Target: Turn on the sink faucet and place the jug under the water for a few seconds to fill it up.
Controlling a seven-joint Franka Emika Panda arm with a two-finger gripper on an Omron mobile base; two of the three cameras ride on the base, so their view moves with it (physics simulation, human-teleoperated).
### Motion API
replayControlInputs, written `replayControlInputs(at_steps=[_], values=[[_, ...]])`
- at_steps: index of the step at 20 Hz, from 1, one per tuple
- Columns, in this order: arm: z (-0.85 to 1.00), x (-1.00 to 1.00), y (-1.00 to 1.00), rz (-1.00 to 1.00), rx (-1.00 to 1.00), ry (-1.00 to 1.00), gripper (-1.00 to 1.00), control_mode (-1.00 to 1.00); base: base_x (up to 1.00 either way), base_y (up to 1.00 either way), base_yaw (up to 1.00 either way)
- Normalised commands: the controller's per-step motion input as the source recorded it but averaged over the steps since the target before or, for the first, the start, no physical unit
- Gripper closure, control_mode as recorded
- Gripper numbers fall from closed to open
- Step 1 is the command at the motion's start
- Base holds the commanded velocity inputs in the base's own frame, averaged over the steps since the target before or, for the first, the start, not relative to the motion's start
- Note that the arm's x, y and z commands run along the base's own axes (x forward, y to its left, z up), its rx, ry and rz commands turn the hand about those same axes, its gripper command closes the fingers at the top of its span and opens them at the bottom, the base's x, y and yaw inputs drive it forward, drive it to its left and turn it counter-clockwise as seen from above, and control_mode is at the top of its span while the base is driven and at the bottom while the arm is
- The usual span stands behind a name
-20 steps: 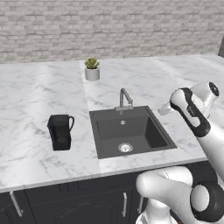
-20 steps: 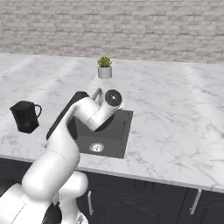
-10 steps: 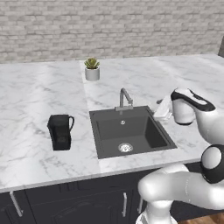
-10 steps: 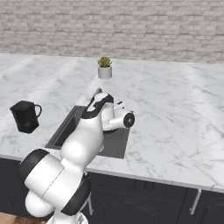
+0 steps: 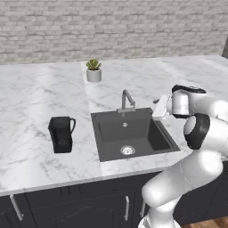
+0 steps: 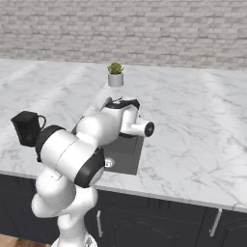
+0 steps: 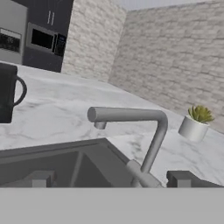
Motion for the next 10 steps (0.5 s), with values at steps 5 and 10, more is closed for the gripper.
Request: replayControlInputs(at_steps=[5, 10], values=[[-0.18, 0.61, 0.00, 0.00, 0.01, 0.04, -1.00, -1.00, 0.00, 0.00, 0.00], [-0.28, 0.57, 0.00, 0.00, 0.01, 0.01, -1.00, -1.00, 0.00, 0.00, 0.00]])
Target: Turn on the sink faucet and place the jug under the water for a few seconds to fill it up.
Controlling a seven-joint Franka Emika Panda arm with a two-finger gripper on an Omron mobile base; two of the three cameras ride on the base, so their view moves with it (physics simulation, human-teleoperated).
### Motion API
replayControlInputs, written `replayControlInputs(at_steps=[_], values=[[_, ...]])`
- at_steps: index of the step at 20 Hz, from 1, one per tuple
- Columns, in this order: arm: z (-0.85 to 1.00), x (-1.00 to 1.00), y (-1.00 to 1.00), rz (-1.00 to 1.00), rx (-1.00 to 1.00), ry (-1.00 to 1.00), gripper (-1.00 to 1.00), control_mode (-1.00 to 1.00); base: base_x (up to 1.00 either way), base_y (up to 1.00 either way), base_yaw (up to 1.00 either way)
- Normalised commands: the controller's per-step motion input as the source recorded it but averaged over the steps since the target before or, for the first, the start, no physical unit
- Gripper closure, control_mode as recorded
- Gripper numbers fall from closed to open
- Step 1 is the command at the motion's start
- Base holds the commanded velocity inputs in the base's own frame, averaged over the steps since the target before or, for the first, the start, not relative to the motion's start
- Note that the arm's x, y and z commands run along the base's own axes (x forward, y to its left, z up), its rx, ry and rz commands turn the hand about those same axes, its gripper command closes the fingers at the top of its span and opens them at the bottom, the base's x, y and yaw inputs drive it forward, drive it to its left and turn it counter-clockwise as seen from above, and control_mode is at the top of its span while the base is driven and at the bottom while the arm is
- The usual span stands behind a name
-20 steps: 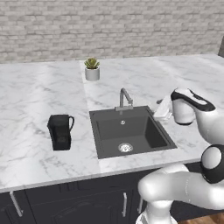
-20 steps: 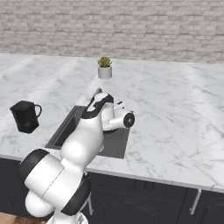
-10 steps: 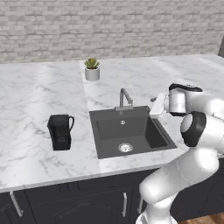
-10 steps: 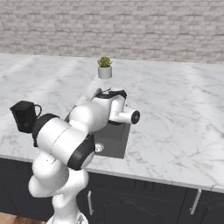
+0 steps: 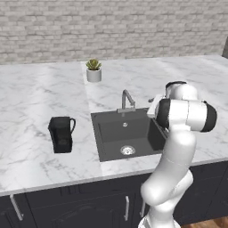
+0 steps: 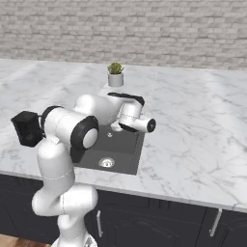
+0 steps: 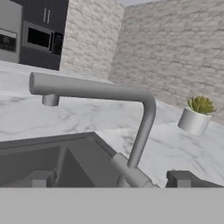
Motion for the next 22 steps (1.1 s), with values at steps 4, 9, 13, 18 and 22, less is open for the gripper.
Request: replayControlInputs(at_steps=[4, 9, 13, 18, 22], values=[[-0.20, 0.50, 0.00, 0.00, 0.01, 0.00, -1.00, -1.00, 0.00, 0.00, 0.00], [-0.13, 0.41, 0.02, 0.00, 0.01, 0.00, -1.00, -1.00, 0.00, 0.00, 0.00], [-0.06, 0.42, 0.19, 0.00, 0.00, 0.00, -1.00, -1.00, 0.00, 0.00, 0.00], [-0.11, 0.41, 0.17, 0.00, 0.00, 0.00, -1.00, -1.00, 0.00, 0.00, 0.00], [-0.04, 0.27, 0.02, 0.00, 0.00, 0.00, -1.00, -1.00, 0.00, 0.00, 0.00]])
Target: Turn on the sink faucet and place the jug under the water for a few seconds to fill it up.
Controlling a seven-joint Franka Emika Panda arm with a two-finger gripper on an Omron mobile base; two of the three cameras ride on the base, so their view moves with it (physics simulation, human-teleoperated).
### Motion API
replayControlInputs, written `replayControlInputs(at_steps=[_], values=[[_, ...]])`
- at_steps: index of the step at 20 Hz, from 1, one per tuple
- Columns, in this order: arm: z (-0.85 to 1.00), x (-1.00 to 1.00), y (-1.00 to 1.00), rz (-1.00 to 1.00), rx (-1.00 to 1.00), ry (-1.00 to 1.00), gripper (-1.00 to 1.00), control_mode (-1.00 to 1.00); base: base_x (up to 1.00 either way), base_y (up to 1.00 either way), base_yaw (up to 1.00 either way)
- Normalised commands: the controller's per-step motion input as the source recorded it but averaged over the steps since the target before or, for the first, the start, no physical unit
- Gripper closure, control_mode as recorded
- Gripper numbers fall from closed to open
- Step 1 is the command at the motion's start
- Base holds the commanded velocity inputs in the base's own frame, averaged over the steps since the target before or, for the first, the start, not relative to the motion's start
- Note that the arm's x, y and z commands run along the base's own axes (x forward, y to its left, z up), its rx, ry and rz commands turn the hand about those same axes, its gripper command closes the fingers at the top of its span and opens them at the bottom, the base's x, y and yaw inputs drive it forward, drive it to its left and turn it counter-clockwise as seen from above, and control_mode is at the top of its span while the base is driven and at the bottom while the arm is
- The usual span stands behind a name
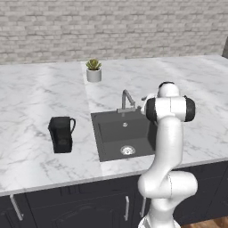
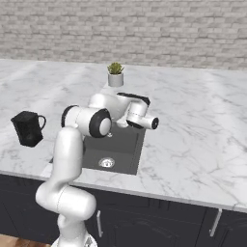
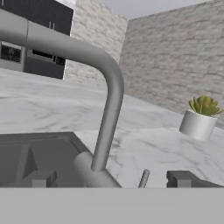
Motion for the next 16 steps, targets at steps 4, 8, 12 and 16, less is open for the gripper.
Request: replayControlInputs(at_steps=[4, 8, 12, 16], values=[[-0.06, 0.26, 0.02, 0.01, 0.00, 0.00, -1.00, -1.00, 0.00, 0.00, 0.00], [-0.16, 0.34, 0.10, 0.01, 0.00, 0.04, -1.00, -1.00, 0.00, 0.00, 0.00], [-0.28, 0.34, 0.01, 0.01, 0.00, 0.01, -1.00, -1.00, 0.00, 0.00, 0.00], [-0.37, 0.35, 0.00, 0.01, 0.00, 0.00, -1.00, -1.00, 0.00, 0.00, 0.00]])
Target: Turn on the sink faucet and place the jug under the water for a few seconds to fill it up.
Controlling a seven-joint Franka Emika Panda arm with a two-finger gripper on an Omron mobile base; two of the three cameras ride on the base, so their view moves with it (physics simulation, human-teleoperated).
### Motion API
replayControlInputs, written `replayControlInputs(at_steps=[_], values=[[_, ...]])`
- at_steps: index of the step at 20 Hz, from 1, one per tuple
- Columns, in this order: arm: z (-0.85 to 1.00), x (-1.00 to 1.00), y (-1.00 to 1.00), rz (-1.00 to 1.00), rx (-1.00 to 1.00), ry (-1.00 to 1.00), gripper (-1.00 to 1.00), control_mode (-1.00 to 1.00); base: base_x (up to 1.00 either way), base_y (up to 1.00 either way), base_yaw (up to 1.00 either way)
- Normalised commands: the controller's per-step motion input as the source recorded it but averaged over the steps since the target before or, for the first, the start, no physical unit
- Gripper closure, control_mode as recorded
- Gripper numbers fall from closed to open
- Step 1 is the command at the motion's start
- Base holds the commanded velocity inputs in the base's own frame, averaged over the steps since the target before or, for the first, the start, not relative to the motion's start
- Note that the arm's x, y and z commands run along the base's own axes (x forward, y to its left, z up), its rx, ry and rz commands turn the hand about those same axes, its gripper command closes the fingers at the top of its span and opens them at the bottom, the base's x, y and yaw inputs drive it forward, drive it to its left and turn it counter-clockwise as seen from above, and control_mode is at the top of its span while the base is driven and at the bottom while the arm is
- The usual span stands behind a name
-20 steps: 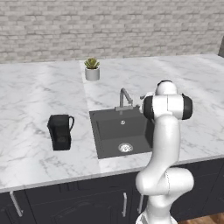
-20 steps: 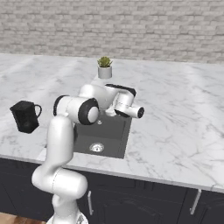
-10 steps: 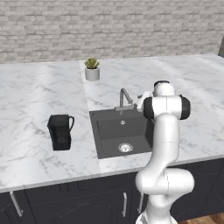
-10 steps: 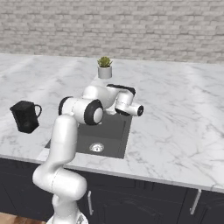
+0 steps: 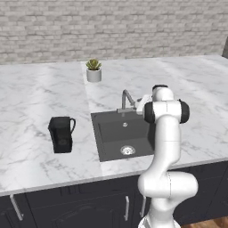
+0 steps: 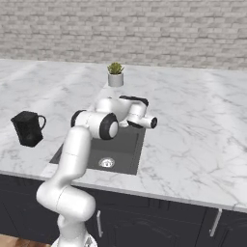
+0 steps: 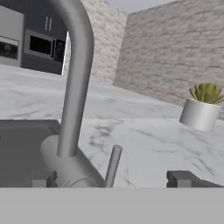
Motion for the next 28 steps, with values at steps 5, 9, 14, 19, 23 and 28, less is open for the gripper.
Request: replayControlInputs(at_steps=[5, 9, 14, 19, 23, 28], values=[[-0.30, 0.33, 0.00, 0.02, 0.02, 0.00, -1.00, -1.00, 0.00, 0.00, 0.00], [-0.20, 0.31, 0.00, 0.03, 0.04, 0.00, -1.00, -1.00, 0.00, 0.00, 0.00], [-0.01, 0.22, 0.03, 0.01, 0.05, 0.00, -1.00, -1.00, 0.00, 0.00, 0.00], [0.00, 0.12, 0.20, 0.00, 0.02, 0.00, -1.00, -1.00, 0.00, 0.00, 0.00], [0.07, 0.01, 0.24, 0.00, 0.00, 0.00, -1.00, -1.00, 0.00, 0.00, 0.00], [0.07, 0.00, 0.18, 0.00, 0.00, 0.00, -1.00, -1.00, 0.00, 0.00, 0.00]])
